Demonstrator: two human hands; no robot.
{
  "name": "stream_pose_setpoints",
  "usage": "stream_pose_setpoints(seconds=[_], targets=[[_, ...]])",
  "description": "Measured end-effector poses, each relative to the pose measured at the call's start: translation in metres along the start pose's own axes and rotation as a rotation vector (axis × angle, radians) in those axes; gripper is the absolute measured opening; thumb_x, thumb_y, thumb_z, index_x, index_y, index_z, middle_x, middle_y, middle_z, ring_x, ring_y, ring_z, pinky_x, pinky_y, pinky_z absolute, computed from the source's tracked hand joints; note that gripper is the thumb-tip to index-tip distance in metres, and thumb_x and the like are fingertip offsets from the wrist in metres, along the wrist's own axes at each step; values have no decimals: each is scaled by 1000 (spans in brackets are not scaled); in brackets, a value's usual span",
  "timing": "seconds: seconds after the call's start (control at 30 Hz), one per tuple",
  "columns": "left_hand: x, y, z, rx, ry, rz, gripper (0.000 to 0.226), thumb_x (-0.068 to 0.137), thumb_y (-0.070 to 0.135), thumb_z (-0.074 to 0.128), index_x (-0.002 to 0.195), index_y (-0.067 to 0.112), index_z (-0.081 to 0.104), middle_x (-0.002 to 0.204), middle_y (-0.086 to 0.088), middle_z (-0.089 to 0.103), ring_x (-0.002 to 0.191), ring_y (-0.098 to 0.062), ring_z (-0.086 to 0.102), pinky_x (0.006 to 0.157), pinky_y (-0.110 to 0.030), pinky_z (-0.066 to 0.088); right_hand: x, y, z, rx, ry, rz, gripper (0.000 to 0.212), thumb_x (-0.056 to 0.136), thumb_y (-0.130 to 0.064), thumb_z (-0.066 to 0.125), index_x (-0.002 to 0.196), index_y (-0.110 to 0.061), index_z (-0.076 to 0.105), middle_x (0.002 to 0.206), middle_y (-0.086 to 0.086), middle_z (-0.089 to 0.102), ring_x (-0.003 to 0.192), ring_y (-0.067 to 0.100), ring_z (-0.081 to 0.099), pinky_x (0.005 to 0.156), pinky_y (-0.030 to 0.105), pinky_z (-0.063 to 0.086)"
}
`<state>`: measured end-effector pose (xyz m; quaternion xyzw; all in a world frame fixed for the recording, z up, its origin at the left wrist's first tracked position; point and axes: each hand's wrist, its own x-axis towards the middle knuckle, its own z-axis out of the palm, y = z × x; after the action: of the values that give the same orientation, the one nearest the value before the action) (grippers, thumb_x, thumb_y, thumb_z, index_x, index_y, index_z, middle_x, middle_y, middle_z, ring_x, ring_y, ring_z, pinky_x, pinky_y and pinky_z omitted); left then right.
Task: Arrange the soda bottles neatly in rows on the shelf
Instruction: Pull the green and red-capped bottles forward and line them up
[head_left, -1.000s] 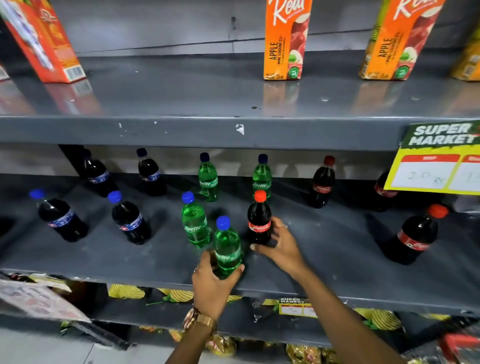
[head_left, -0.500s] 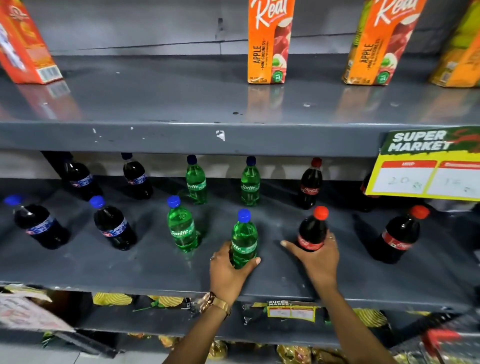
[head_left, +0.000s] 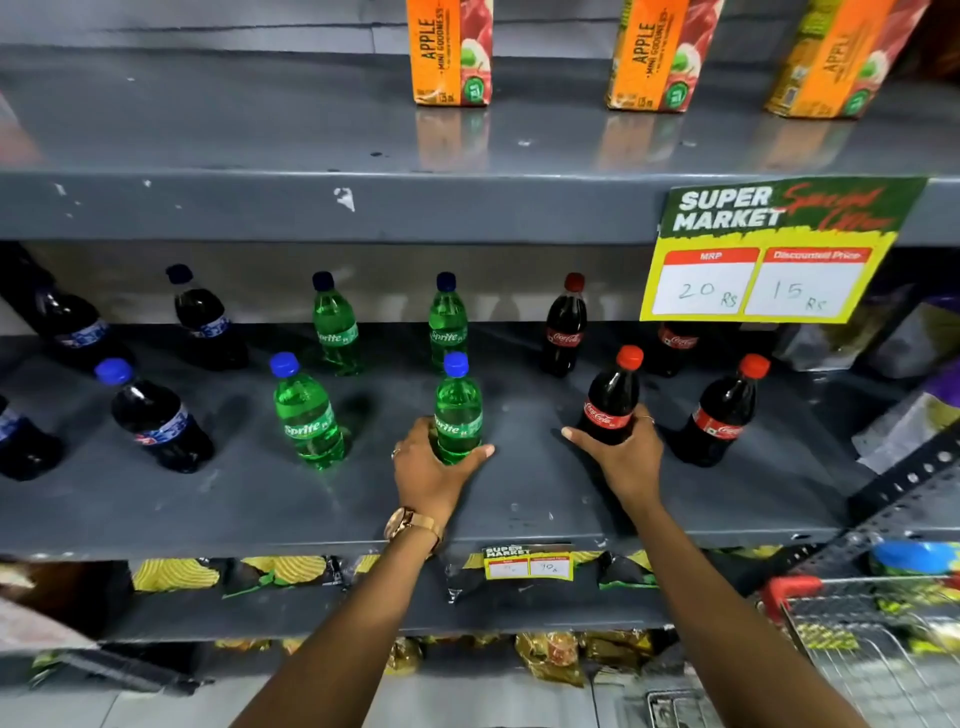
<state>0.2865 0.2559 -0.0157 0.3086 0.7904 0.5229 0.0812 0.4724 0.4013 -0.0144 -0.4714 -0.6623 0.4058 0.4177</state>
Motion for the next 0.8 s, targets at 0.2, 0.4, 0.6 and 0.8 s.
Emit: stream_pose_setpoints(seconds=[0.2, 0.4, 0.6, 0.8], targets=[[1, 8, 1, 57, 48, -62, 72, 44, 55, 86, 93, 12, 55, 93, -8, 67, 92, -31, 60, 93, -44, 42, -1, -6, 5, -6, -137, -29, 66, 56, -30, 90, 110, -22, 54, 103, -5, 61, 97, 13, 59, 74, 8, 39], [-4, -2, -7, 67, 0, -6, 77, 47, 50, 88, 104, 12, 54, 104, -8, 64, 100, -30, 57, 99, -47, 40, -19, -4, 12, 17, -8, 2, 78, 51, -42, 90, 116, -16, 56, 114, 5, 65, 104, 19, 62, 89, 33, 51], [-4, 0, -8, 89, 8, 6, 55, 58, 41, 85, 96, 11, 62, 93, -10, 71, 89, -32, 61, 92, -50, 45, -19, -5, 20, -35, 103, 41, 65, 58, -34, 89, 112, -12, 60, 111, 12, 66, 102, 27, 63, 90, 37, 51], [-4, -4, -5, 120, 29, -15, 55, 56, 45, 85, 91, 10, 61, 91, -10, 71, 88, -31, 61, 92, -48, 45, -21, 2, 14, -49, 43, 29, 59, 64, -27, 86, 115, -13, 60, 103, -3, 63, 92, 12, 60, 81, 22, 46]])
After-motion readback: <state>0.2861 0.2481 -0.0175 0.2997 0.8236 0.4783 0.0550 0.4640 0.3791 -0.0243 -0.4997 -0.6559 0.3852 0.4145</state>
